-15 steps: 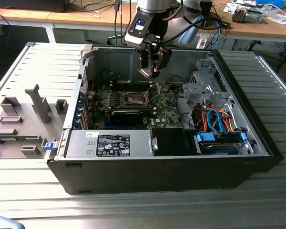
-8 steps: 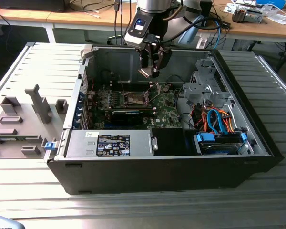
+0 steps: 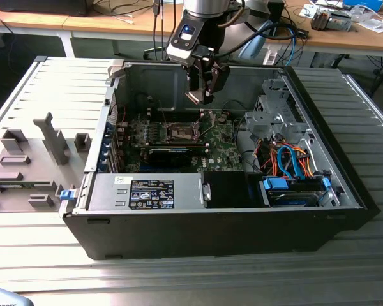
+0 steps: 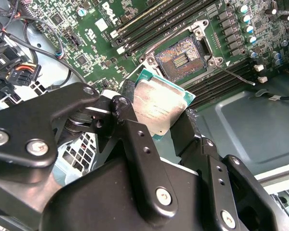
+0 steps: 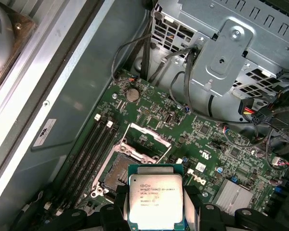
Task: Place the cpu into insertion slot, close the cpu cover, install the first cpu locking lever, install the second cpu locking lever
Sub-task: 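Place the cpu into insertion slot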
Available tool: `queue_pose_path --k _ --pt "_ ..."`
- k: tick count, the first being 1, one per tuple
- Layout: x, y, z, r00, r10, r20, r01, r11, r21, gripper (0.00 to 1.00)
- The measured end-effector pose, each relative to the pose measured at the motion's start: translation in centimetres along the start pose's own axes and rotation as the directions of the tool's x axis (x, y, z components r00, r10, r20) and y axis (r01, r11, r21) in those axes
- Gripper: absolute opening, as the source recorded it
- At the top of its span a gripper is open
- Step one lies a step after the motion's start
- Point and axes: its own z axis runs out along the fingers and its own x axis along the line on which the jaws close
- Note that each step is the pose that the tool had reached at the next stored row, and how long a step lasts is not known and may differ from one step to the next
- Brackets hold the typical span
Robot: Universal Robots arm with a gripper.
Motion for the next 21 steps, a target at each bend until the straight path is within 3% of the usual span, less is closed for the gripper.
queue_pose_path --k 21 --pt "0.00 0.00 0.00 1.0000 0.010 0.0004 -0.010 1.0000 0.0001 0.54"
